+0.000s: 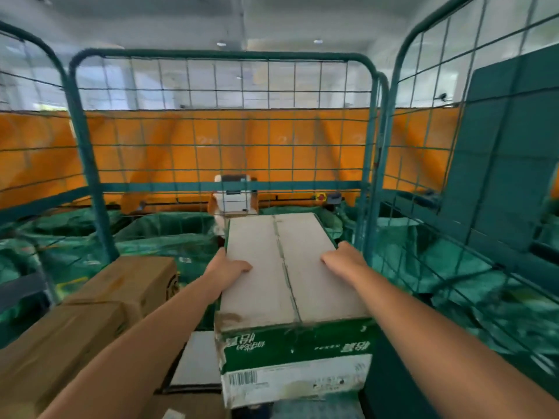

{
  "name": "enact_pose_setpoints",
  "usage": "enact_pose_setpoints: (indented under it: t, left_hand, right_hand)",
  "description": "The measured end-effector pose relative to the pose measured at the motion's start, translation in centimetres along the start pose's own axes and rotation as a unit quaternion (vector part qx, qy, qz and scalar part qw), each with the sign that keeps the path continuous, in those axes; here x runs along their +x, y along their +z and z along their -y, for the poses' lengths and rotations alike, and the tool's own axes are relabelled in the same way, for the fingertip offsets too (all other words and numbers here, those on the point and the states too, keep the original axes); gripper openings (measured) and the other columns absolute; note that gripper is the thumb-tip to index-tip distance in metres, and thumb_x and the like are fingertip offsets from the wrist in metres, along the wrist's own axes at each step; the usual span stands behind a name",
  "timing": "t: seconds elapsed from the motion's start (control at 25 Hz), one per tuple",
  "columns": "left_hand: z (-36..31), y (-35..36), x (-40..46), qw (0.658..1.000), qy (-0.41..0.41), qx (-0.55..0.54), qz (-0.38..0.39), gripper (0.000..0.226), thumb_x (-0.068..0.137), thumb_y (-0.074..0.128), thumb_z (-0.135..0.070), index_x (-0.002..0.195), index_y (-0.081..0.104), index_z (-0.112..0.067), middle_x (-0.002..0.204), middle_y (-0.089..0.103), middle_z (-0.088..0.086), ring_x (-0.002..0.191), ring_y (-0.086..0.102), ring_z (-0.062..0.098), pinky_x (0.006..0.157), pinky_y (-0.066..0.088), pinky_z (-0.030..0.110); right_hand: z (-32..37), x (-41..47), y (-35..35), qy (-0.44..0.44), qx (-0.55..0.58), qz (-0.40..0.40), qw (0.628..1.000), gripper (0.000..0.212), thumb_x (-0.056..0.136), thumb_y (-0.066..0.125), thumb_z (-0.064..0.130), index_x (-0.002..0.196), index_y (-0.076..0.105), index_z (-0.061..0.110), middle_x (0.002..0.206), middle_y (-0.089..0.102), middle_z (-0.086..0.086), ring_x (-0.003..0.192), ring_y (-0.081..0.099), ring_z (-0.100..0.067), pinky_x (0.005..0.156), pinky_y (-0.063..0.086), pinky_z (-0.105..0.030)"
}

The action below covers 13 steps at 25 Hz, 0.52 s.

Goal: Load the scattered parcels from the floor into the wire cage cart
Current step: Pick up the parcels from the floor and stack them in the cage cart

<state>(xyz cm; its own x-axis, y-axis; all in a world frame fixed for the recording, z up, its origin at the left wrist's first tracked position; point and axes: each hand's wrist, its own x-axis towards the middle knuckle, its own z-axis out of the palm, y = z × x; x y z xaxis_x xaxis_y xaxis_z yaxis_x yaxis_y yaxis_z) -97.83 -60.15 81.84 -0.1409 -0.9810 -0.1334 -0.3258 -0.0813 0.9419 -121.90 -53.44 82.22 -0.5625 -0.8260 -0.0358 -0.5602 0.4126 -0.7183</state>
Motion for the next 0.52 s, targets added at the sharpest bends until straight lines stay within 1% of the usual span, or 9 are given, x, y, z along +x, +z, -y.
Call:
enact_pose_setpoints:
  t: [0.08,0.12,0.2,0.24,0.28,0.36,0.44,0.48,0.52]
  left_hand:
    - [-0.2,0.3,1.7,1.000,0.011,-0.003,0.021,0.079,0.090,0.065,-0.016,0.152,0.016,-0.012,0.137,0.049,0.010,0.097,0.057,0.028,0.079,0.048,0.038]
    - [-0.2,0.5,2.5,0.999,0.017,0.001,0.030,0.076,0.090,0.065,-0.014,0.151,0.020,-0.013,0.135,0.051,0.010,0.100,0.057,0.029,0.080,0.048,0.038]
    - [-0.4,0.9,4.2,0.998,0.031,0.013,0.044,0.064,0.088,0.067,-0.012,0.142,0.033,-0.015,0.124,0.057,0.007,0.102,0.059,0.030,0.085,0.050,0.040]
    - [-0.6,1.3,5.2,0.998,0.036,0.014,0.050,0.058,0.086,0.068,-0.012,0.136,0.038,-0.016,0.123,0.059,0.006,0.101,0.060,0.029,0.086,0.052,0.043]
    - [-0.6,1.6,6.1,0.998,0.042,0.014,0.054,0.054,0.085,0.069,-0.012,0.130,0.041,-0.017,0.122,0.060,0.007,0.100,0.061,0.029,0.085,0.053,0.044]
    - [-0.3,2.4,8.4,0.997,0.043,0.009,0.060,0.055,0.084,0.070,-0.013,0.130,0.040,-0.017,0.124,0.059,0.009,0.098,0.062,0.029,0.081,0.054,0.044]
    - [0.5,3.6,10.6,0.998,0.030,0.005,0.055,0.064,0.085,0.070,-0.013,0.138,0.034,-0.014,0.129,0.056,0.010,0.102,0.061,0.032,0.081,0.053,0.043]
    - [1.3,4.3,12.0,0.999,0.011,0.006,0.047,0.067,0.085,0.070,-0.013,0.140,0.032,-0.012,0.130,0.055,0.010,0.104,0.060,0.033,0.082,0.052,0.043]
    - [2.1,4.9,13.6,0.999,-0.006,0.005,0.042,0.064,0.085,0.071,-0.014,0.138,0.034,-0.011,0.129,0.055,0.011,0.105,0.060,0.034,0.083,0.052,0.044]
  right_hand:
    - [0.1,0.2,0.4,0.020,0.010,-0.011,1.000,0.065,0.088,0.051,0.026,0.147,0.029,0.012,0.141,0.045,-0.009,0.119,0.052,-0.030,0.074,0.041,-0.029]
    - [0.0,0.4,0.7,0.026,0.015,-0.021,0.999,0.064,0.088,0.052,0.026,0.146,0.030,0.013,0.137,0.048,-0.009,0.116,0.053,-0.029,0.071,0.042,-0.029]
    - [-0.1,1.3,0.9,0.023,0.032,-0.044,0.998,0.051,0.085,0.052,0.026,0.133,0.041,0.015,0.116,0.057,-0.006,0.101,0.058,-0.027,0.067,0.045,-0.030]
    - [-0.2,2.0,1.0,0.021,0.038,-0.055,0.998,0.044,0.084,0.053,0.026,0.126,0.045,0.015,0.107,0.058,-0.004,0.095,0.059,-0.026,0.069,0.048,-0.031]
    - [-0.2,2.7,1.1,0.021,0.041,-0.062,0.997,0.040,0.083,0.053,0.026,0.121,0.046,0.016,0.103,0.058,-0.003,0.092,0.059,-0.025,0.072,0.049,-0.033]
    - [-0.3,4.4,1.5,0.023,0.046,-0.066,0.996,0.043,0.083,0.053,0.027,0.123,0.045,0.016,0.104,0.059,-0.004,0.090,0.060,-0.025,0.068,0.049,-0.033]
    - [-0.6,6.2,2.4,0.028,0.046,-0.059,0.997,0.054,0.083,0.052,0.026,0.135,0.040,0.017,0.115,0.059,-0.005,0.094,0.060,-0.025,0.064,0.044,-0.030]
    - [-0.9,7.4,3.1,0.031,0.041,-0.053,0.997,0.057,0.084,0.052,0.026,0.139,0.037,0.019,0.118,0.058,-0.004,0.096,0.060,-0.025,0.067,0.044,-0.030]
    - [-1.2,9.0,3.9,0.034,0.034,-0.045,0.998,0.057,0.085,0.052,0.026,0.139,0.037,0.021,0.117,0.058,-0.003,0.096,0.059,-0.025,0.070,0.045,-0.031]
